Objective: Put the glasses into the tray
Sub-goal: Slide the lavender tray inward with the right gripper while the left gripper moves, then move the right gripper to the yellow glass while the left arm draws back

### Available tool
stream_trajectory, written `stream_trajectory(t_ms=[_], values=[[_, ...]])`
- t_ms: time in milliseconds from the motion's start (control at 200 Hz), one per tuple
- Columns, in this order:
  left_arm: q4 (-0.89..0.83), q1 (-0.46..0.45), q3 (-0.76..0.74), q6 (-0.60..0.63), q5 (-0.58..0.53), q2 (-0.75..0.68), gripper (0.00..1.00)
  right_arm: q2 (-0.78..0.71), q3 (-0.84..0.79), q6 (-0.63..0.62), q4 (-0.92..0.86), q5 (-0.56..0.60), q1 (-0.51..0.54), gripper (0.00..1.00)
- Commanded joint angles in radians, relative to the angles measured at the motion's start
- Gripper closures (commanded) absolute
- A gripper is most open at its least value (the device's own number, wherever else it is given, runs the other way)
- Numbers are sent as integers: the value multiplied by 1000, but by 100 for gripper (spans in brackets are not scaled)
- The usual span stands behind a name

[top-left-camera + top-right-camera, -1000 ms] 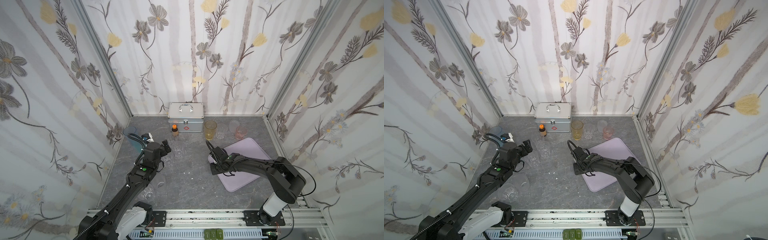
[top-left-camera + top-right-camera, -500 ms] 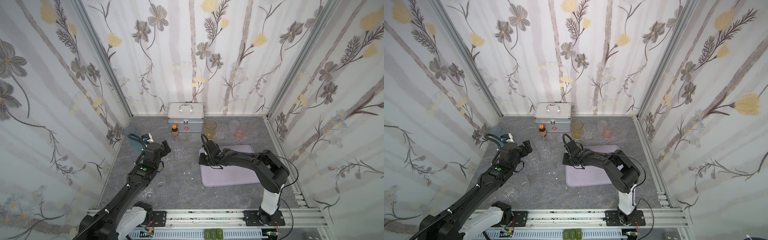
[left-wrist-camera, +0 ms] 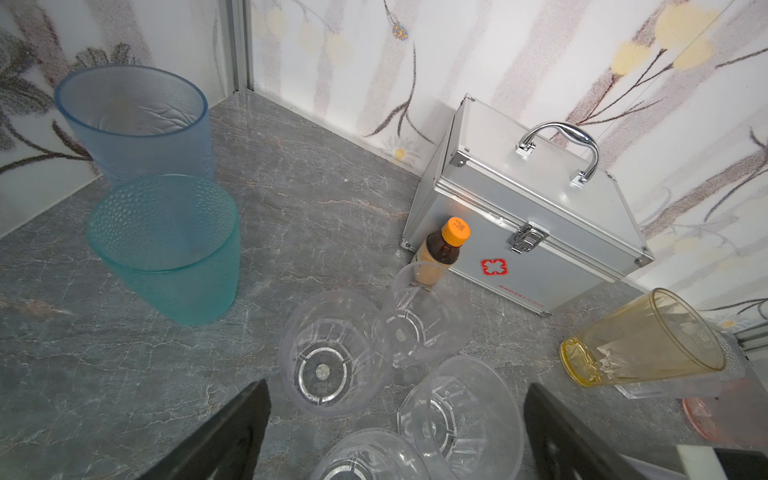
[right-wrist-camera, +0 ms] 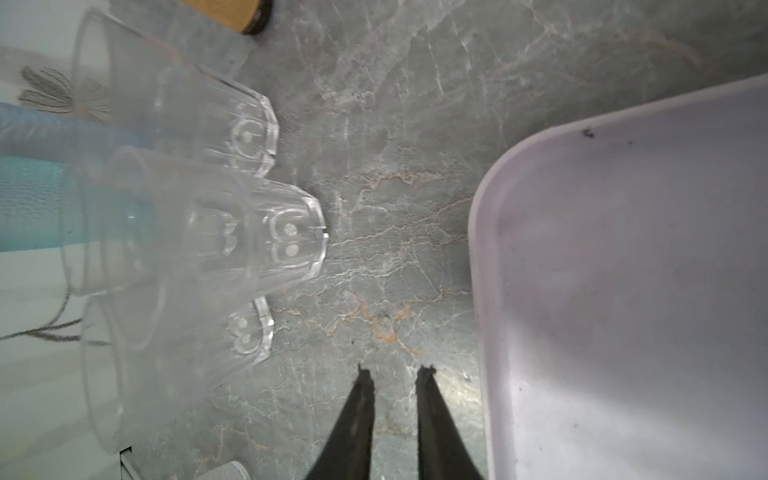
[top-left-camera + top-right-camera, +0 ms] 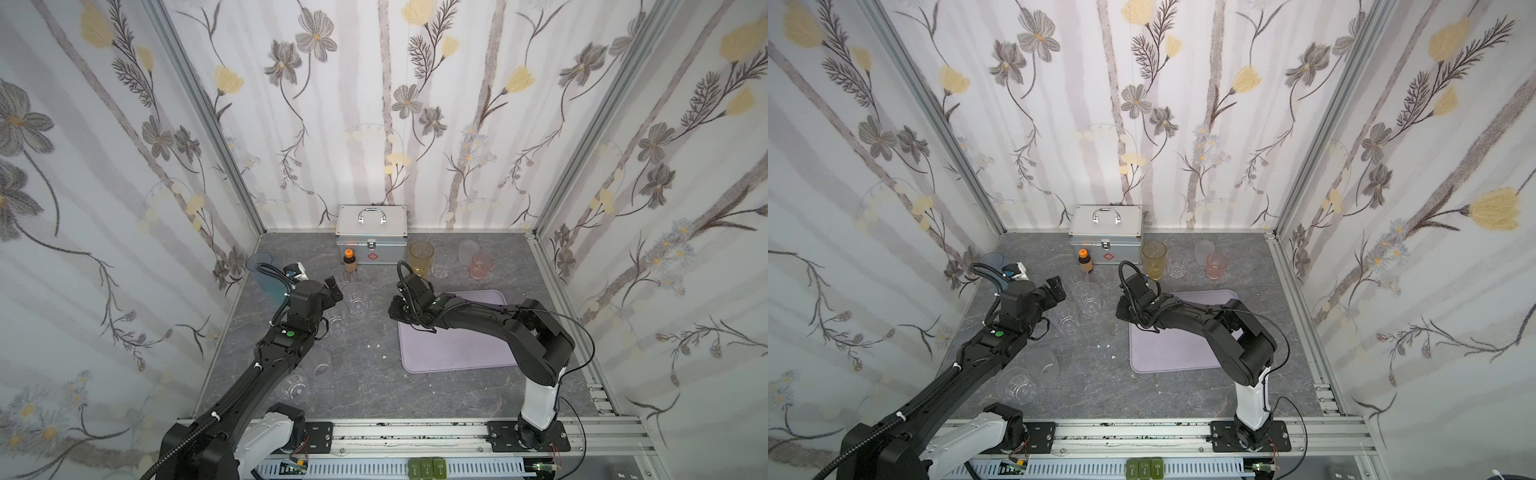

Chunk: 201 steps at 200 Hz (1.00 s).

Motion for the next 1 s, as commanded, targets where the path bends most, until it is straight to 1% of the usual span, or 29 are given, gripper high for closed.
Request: stream_trajectory(t_ms=[0,105,290,385,460,620,630,650,715,834,914,999], values=[[-34,52,29,-14,39,11,4,-64,-18,-103,-53,42,-4,66],[-64,125,53,-11,109,32,5,-94,-59,-145,-114,7,-5,59],[-95,250,143,23,157,84,6,-105,-144,-113,-83,-61,3,49],[-117,315,210,48,192,124,7,-83,-153,-96,-42,-97,7,47],[-131,365,248,67,217,152,7,-38,-141,-80,4,-136,8,47],[-151,494,258,80,293,183,12,73,-78,-36,94,-219,9,47],[-152,500,258,81,296,184,12,77,-73,-35,96,-221,32,47],[-154,511,255,82,303,186,13,85,-63,-32,102,-225,41,47],[-158,532,248,89,304,192,13,104,-16,-32,101,-235,47,47],[-161,541,231,106,264,209,14,120,62,-41,81,-256,48,46],[-161,564,228,96,256,219,14,91,53,-55,72,-244,39,45],[-161,580,245,93,295,233,18,51,6,-70,80,-250,23,45]])
